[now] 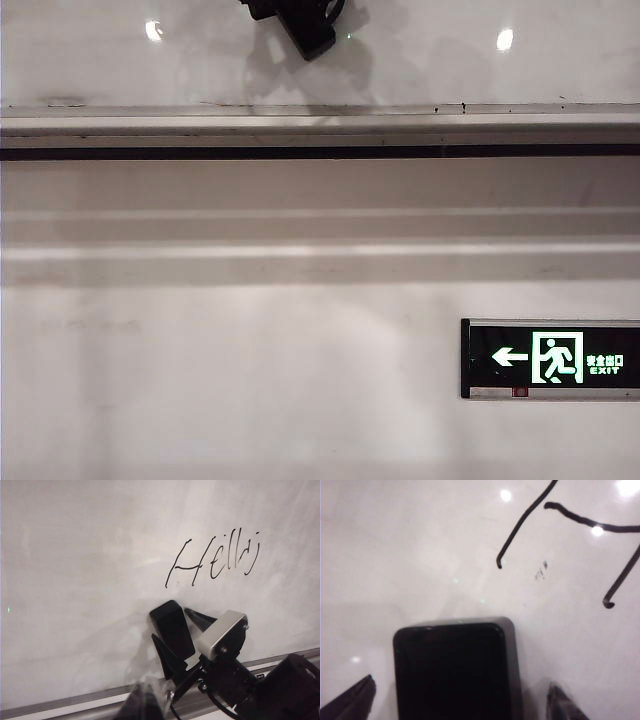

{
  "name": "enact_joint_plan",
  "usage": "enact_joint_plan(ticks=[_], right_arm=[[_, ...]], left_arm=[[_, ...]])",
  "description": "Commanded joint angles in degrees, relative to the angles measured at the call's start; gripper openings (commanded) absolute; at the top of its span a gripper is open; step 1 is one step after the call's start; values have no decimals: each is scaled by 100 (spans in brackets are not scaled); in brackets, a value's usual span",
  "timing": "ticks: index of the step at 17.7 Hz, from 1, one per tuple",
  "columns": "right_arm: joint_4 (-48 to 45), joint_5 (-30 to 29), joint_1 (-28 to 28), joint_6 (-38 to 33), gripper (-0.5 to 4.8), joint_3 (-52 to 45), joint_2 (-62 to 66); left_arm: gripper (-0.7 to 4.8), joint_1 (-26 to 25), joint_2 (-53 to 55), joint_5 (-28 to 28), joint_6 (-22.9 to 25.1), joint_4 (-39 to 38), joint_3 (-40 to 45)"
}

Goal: Wipe the whiteboard clean using the black magnetic whiteboard eraser attached to the whiteboard.

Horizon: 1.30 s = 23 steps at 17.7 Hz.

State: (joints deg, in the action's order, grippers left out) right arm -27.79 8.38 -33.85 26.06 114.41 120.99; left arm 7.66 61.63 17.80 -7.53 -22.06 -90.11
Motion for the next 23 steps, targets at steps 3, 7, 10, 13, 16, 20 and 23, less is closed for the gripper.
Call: enact_joint_plan(ticks=[3, 7, 10, 13, 16, 20, 23], right_arm=[[511, 573, 76, 450, 96, 17, 35], [516, 866, 70, 765, 93, 658, 15], [870, 863, 109, 761, 94, 1473, 15], [1305, 863, 138, 763, 93, 2260, 15], [1587, 1084, 179, 765, 93, 2855, 15], [2162, 1753, 516, 761, 93, 3517, 15], [2310, 1838, 710, 645, 93, 3560, 15]], left_arm=[[-5, 0, 0, 26, -2, 160, -24], [-5, 0, 2, 26, 0, 155, -24], [-5, 0, 11, 28, -2, 153, -24], [-5, 0, 13, 28, 0, 153, -24], [-5, 0, 11, 44, 0, 144, -24], [-5, 0, 13, 177, -2, 109, -24], [-5, 0, 11, 177, 0, 96, -24]])
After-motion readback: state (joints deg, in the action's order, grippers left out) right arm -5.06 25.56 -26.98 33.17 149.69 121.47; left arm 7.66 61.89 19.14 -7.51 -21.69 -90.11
